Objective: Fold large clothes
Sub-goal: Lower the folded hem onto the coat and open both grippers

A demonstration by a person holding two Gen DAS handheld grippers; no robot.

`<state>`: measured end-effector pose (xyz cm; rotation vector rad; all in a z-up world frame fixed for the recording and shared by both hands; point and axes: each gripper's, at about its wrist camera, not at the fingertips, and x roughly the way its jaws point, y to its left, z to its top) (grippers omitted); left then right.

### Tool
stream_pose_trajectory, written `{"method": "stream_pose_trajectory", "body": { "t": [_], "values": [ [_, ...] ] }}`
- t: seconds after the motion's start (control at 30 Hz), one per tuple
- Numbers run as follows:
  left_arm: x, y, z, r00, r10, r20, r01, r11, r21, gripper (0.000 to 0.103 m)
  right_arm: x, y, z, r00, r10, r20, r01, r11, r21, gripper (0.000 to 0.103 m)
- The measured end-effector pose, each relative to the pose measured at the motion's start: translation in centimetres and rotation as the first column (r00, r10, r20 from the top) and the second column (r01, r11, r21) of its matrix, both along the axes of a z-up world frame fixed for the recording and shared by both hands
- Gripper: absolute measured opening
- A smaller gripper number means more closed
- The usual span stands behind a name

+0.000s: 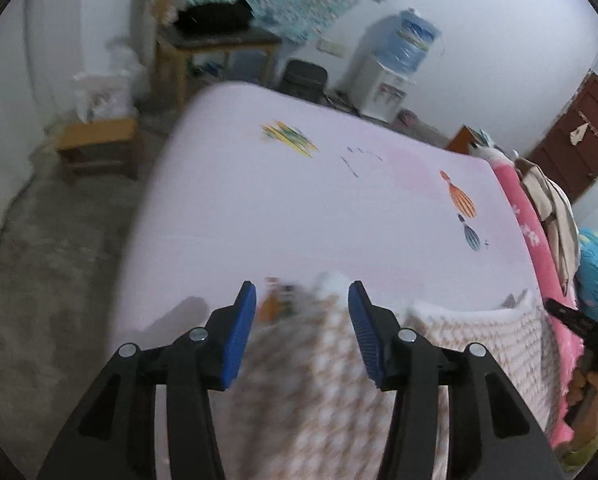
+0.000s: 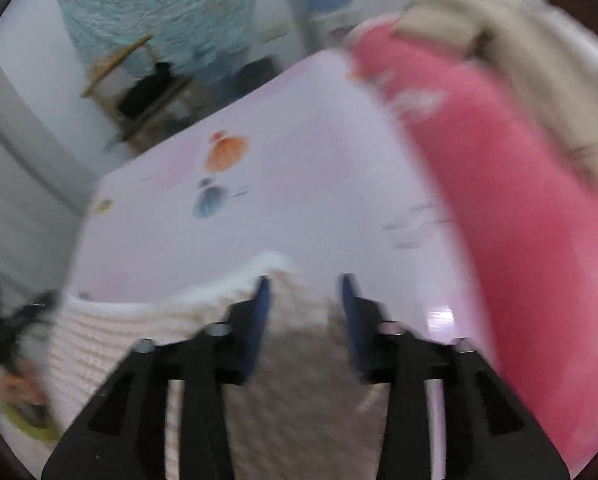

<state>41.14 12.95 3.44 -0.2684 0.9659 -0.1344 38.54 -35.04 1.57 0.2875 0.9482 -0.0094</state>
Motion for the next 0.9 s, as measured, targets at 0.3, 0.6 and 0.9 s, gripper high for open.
{"method": "stream_pose_trajectory", "body": {
  "t": [0.3,0.6,0.9],
  "values": [
    [-13.6,-4.9,3.1,0.949,-0.298,0.105,0.303,0.953,-0.033,0.051,-14.2,6.3,1.8,0.97,0.236,0.064,-0.233,0.971,-0.056,0.042],
    [-19.7,-10.1,-4.7,0.947,-0.322,-0.014,0.321,0.936,0.143,0.053,-19.7,12.7,-4.8,0.968,0.247,-0.044,-0.25,0.954,-0.167,0.047],
    [-24.0,-9.2,-2.9,0.953,-0.3,0.039,0.29,0.941,0.174,0.061,-21.3,16.2,-2.4,0.964,0.264,0.025,-0.257,0.953,-0.159,0.047]
  ]
}}
